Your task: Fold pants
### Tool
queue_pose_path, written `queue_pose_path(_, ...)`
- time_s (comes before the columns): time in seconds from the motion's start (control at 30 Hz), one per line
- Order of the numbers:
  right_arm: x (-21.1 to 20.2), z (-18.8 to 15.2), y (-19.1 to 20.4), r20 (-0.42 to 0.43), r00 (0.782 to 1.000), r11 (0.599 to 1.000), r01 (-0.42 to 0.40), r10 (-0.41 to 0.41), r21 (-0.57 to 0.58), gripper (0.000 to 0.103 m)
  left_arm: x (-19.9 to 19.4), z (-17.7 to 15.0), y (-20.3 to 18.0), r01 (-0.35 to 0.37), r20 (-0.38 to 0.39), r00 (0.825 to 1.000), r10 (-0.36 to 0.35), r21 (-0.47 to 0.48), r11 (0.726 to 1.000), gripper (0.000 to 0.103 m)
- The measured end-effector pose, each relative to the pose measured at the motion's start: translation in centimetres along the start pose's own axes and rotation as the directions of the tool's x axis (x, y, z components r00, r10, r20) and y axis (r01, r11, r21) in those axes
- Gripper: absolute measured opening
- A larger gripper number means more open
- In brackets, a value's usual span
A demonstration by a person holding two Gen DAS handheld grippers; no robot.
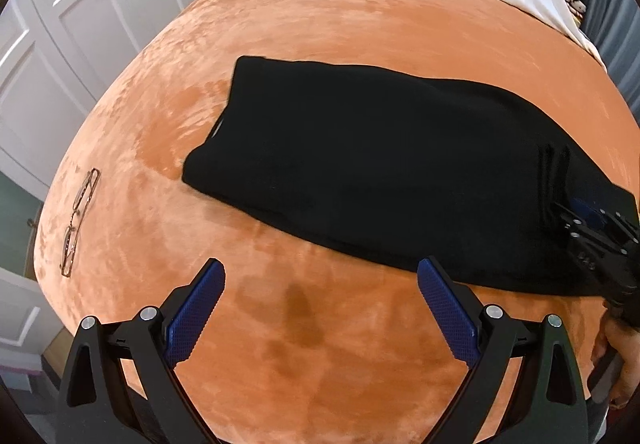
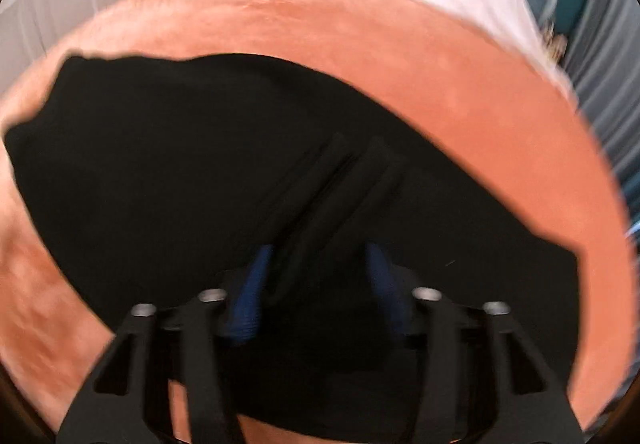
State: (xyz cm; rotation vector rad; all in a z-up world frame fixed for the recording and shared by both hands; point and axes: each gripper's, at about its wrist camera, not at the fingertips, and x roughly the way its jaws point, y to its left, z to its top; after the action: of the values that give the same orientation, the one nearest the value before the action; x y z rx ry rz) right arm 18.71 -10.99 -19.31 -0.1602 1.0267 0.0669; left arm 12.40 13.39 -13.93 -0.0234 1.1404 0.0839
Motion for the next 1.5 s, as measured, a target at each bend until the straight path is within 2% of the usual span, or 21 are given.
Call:
queue_pose_path(0.07, -0.4, 0.4, -0.1, -0.008, 0.999, 0.999, -0.042, 0.042, 0.02, 0.029, 0.1, 0.1, 0.5, 0.007, 0.0, 1.0, -0.007, -0.012, 1.0, 0.096)
queue_pose_path(0.1, -1.0, 0.5, -0.4, 0.004, 0.996, 0.995, -0.093, 0.093, 0.026, 0.03, 0.1, 0.1, 0.8, 0.011, 0.002, 1.0, -0.011, -0.016, 1.0, 0.096)
queue_pose_path(0.17, -1.9, 0.3, -1.5, 0.009, 0.986, 0.984, -0.164, 0.164, 0.075, 0.04, 0.0, 0.0, 0.9, 0.016, 0.008, 1.0, -0.016, -0.013, 1.0, 0.096)
queue_pose_path(0.2, -2.7, 0.1, -2.6, 0.04, 0.98, 0.971, -0.201, 0.197, 0.129, 0.04, -0.1, 0.0, 0.9, 0.016, 0.011, 1.0, -0.016, -0.011, 1.0, 0.096)
queue_pose_path(0.3, -3.0, -0.1, -3.5, 0.046, 0.981, 0.967, -0.196, 0.191, 0.165, 0.04, 0.0, -0.2, 0.4, 0.025, 0.01, 1.0, -0.025, -0.001, 1.0, 0.096)
queue_pose_path(0.43, -2.2, -0.9, -1.8, 0.006, 0.986, 0.982, -0.167, 0.167, 0.093, 0.04, 0.0, -0.1, -0.5, 0.037, 0.004, 0.999, -0.037, 0.014, 0.999, 0.096)
queue_pose_path(0.57, -0.8, -1.2, -1.4, -0.007, 0.992, 0.988, -0.127, 0.128, 0.083, 0.008, -0.1, -0.2, -0.6, 0.033, 0.003, 0.999, -0.033, 0.023, 0.999, 0.096)
queue_pose_path(0.63, -1.1, -0.3, -2.0, 0.0, 0.988, 0.978, -0.15, 0.151, 0.144, 0.008, 0.0, -0.1, -0.3, 0.031, 0.002, 1.0, -0.031, 0.013, 0.999, 0.096)
queue_pose_path(0.77, -4.4, 2.7, -1.1, 0.116, 0.975, 0.965, -0.205, 0.188, 0.161, 0.008, 0.3, -0.1, 0.1, 0.034, -0.003, 0.999, -0.034, -0.015, 0.999, 0.096)
queue_pose_path(0.83, -2.8, 3.2, -0.1, 0.07, 0.978, 0.969, -0.207, 0.199, 0.136, 0.014, 0.6, 0.0, 0.1, 0.044, -0.018, 0.999, -0.044, -0.027, 0.999, 0.096)
queue_pose_path(0.9, 1.1, 2.4, 0.8, -0.055, 0.98, 0.978, -0.183, 0.189, 0.101, 0.018, 0.5, 0.0, 0.0, 0.042, -0.019, 0.999, -0.043, -0.025, 0.999, 0.096)
queue_pose_path(0.97, 0.3, 1.8, 0.7, 0.01, 0.98, 0.975, -0.198, 0.198, 0.103, 0.029, 0.4, 0.0, 0.2, 0.022, -0.003, 1.0, -0.022, -0.007, 1.0, 0.096)
queue_pose_path(1.0, -0.5, 1.8, 0.2, 0.026, 0.973, 0.964, -0.23, 0.229, 0.13, 0.029, 0.6, 0.0, 0.6, 0.008, 0.002, 1.0, -0.008, -0.004, 1.0, 0.096)
queue_pose_path(1.07, -2.7, 1.7, -2.0, 0.121, 0.947, 0.919, -0.318, 0.297, 0.233, 0.029, 1.2, 0.0, 1.2, 0.009, -0.011, 1.0, -0.009, -0.022, 1.0, 0.096)
queue_pose_path(1.1, -3.4, 1.7, -2.9, 0.148, 0.941, 0.906, -0.333, 0.303, 0.262, 0.029, 1.9, 0.1, 1.7, 0.019, -0.032, 0.999, -0.02, -0.05, 0.999, 0.096)
queue_pose_path(1.13, -3.1, 1.7, -3.8, 0.137, 0.949, 0.907, -0.312, 0.283, 0.284, 0.03, 2.3, 0.1, 2.0, 0.031, -0.047, 0.998, -0.035, -0.075, 0.997, 0.096)
queue_pose_path(1.23, 1.2, 1.4, -3.7, -0.017, 0.969, 0.938, -0.233, 0.246, 0.255, 0.03, 2.7, 0.5, 4.0, 0.088, -0.045, 0.994, -0.098, -0.188, 0.978, 0.096)
queue_pose_path(1.3, 0.7, 1.5, -3.8, 0.013, 0.971, 0.936, -0.234, 0.239, 0.261, 0.031, 2.5, 1.0, 6.0, 0.13, -0.01, 0.99, -0.138, -0.269, 0.954, 0.096)
queue_pose_path(1.4, -2.1, 1.9, -3.6, 0.057, 0.981, 0.945, -0.193, 0.184, 0.265, 0.033, 3.7, 2.0, 9.2, 0.136, 0.013, 0.99, -0.143, -0.396, 0.908, 0.096)
queue_pose_path(1.47, -4.1, 1.5, -3.1, 0.081, 0.985, 0.954, -0.167, 0.151, 0.248, 0.056, 5.3, 2.9, 11.1, 0.161, 0.016, 0.984, -0.176, -0.485, 0.859, 0.095)
queue_pose_path(1.5, -5.0, 1.1, -2.8, 0.096, 0.987, 0.959, -0.149, 0.129, 0.24, 0.062, 5.9, 3.2, 11.5, 0.177, 0.015, 0.98, -0.197, -0.509, 0.842, 0.095)
